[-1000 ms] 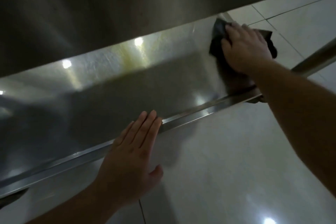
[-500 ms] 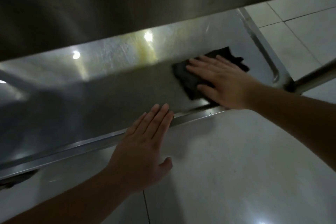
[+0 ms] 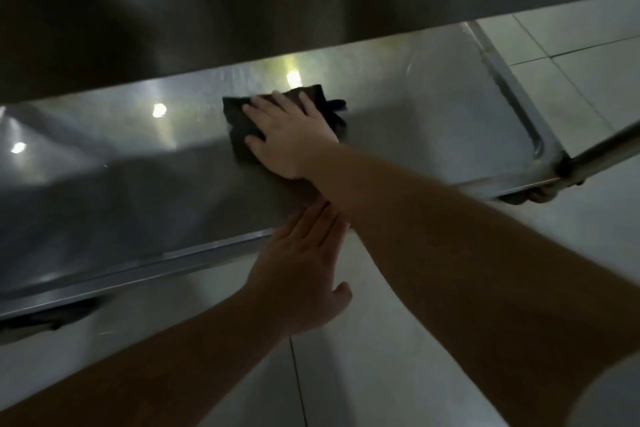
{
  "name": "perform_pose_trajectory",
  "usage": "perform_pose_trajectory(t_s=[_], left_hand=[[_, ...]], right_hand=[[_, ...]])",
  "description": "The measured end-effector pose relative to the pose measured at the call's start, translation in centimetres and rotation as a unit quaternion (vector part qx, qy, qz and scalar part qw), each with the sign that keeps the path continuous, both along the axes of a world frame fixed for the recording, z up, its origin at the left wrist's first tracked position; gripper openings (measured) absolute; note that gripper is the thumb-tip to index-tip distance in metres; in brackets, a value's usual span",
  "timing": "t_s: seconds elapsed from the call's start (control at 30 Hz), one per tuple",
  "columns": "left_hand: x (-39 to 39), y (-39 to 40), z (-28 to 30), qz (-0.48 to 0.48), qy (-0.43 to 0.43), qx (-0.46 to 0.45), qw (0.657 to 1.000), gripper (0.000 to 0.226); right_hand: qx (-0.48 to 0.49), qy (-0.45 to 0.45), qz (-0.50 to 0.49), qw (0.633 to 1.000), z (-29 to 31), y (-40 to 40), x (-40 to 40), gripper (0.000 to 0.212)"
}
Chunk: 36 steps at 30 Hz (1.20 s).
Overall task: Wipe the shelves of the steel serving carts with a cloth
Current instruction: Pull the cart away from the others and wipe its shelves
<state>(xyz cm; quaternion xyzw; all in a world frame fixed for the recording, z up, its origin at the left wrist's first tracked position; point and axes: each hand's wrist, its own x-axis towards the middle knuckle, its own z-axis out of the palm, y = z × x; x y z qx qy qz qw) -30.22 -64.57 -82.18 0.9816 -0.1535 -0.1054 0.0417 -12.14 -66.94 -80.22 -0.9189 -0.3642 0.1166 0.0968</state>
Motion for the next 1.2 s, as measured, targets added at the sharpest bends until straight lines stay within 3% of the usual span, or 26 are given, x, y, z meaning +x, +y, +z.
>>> perform_pose_trajectory(t_s=[0.1, 0.2, 0.3, 0.37, 0.47, 0.57, 0.67, 0.73, 0.8, 0.87, 0.93, 1.0, 1.07, 1.1, 1.2], left_hand=[[0.0, 0.4, 0.6, -0.017, 0.007, -0.040, 0.999, 0.102], [-1.8, 3.3, 0.5, -0.044, -0.027, -0.062, 0.997, 0.090], [-4.7, 9.2, 0.6, 0.018, -0.063, -0.084, 0.994, 0.076], [-6.6, 13.8, 0.9, 0.082, -0.073, -0.082, 0.991, 0.074], [-8.8, 19.5, 1.0, 0.167, -0.067, -0.049, 0.983, 0.078], [-9.8, 22.2, 0.4, 0.229, -0.069, -0.041, 0.970, 0.082], [-10.2, 23.5, -0.3, 0.289, -0.101, -0.073, 0.949, 0.081], [-10.9, 24.3, -1.0, 0.281, -0.110, -0.062, 0.951, 0.080], [-11.6, 25.1, -2.0, 0.252, -0.112, -0.045, 0.960, 0.078], [-11.9, 25.4, -2.9, 0.222, -0.128, -0.026, 0.966, 0.074], [-11.9, 25.2, -3.3, 0.224, -0.137, -0.022, 0.965, 0.072], [-11.8, 25.2, -3.1, 0.214, -0.142, -0.013, 0.966, 0.072], [-11.7, 25.2, -2.8, 0.209, -0.130, 0.003, 0.969, 0.073], [-11.8, 25.2, -2.7, 0.212, -0.125, 0.008, 0.969, 0.073], [-11.8, 24.7, -2.4, 0.234, -0.124, 0.002, 0.964, 0.073]], right_hand=[[0.014, -0.020, 0.000, 1.000, -0.3, -3.1, 0.9, 0.062], [0.029, -0.061, -0.192, 0.979, -0.9, -10.2, 2.7, 0.060], [0.007, -0.012, -0.418, 0.908, -0.7, -14.2, 2.8, 0.065], [-0.008, 0.001, -0.459, 0.889, -1.0, -11.6, 1.4, 0.067], [0.010, -0.035, -0.336, 0.941, -1.4, -3.6, -3.2, 0.066], [0.006, -0.032, -0.058, 0.998, -1.1, 4.0, -10.1, 0.065], [-0.007, 0.004, 0.154, 0.988, -0.7, 5.3, -13.9, 0.062], [0.002, -0.016, 0.169, 0.985, -0.3, 2.2, -11.0, 0.062], [0.018, -0.067, 0.052, 0.996, -0.9, -2.9, -5.9, 0.065], [0.029, -0.102, -0.150, 0.983, -1.4, -9.3, -0.6, 0.061], [0.001, -0.080, -0.351, 0.933, -1.5, -14.4, 3.2, 0.058], [-0.013, -0.034, -0.489, 0.872, -1.1, -15.7, 5.6, 0.063], [-0.017, -0.017, -0.527, 0.849, -0.5, -13.1, 6.9, 0.065], [-0.015, -0.012, -0.511, 0.859, -0.5, -10.6, 7.2, 0.064], [0.001, -0.063, -0.355, 0.933, 0.0, -1.0, 5.1, 0.049]])
